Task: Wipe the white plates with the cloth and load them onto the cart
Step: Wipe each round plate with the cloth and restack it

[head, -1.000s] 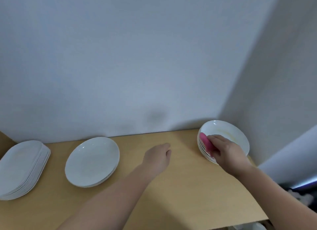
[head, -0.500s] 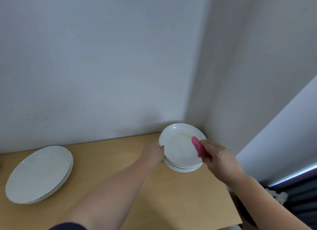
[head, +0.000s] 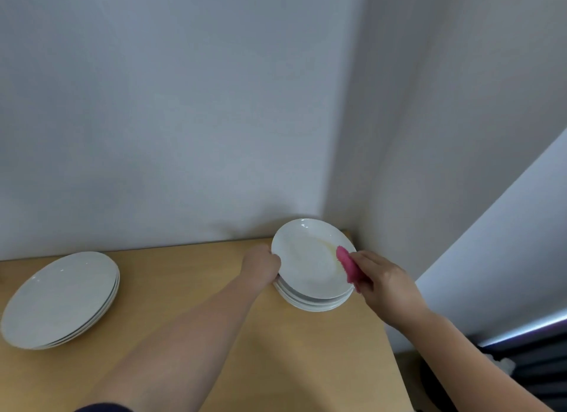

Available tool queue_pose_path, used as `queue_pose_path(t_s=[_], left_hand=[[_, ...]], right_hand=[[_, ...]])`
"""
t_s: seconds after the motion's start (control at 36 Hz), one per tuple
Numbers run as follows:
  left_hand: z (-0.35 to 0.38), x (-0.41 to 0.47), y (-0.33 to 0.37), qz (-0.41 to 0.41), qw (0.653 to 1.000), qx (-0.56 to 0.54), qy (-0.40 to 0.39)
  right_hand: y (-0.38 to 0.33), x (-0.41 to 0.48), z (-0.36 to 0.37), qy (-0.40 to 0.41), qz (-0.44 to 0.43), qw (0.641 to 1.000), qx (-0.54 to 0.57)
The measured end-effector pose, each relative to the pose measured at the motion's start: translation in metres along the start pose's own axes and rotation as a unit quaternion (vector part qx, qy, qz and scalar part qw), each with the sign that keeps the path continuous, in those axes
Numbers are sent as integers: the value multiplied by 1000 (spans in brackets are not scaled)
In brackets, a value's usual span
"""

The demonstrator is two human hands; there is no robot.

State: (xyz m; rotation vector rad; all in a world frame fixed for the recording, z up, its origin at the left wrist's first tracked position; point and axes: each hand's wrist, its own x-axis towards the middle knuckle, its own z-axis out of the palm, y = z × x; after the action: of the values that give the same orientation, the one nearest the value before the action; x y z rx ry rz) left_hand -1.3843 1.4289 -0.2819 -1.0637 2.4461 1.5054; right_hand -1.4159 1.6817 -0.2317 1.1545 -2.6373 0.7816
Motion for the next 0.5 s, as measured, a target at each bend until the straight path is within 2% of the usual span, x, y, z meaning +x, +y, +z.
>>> queue_pose_path(t_s=[0.31, 0.5], left_hand=[[-4, -19, 14, -28, 997, -72, 1], [-11, -15, 5, 11, 996, -87, -23]], right_hand=[[-2, 2, 0, 1, 4, 1000, -3], [-7, 6, -7, 13, 9, 1000, -8]])
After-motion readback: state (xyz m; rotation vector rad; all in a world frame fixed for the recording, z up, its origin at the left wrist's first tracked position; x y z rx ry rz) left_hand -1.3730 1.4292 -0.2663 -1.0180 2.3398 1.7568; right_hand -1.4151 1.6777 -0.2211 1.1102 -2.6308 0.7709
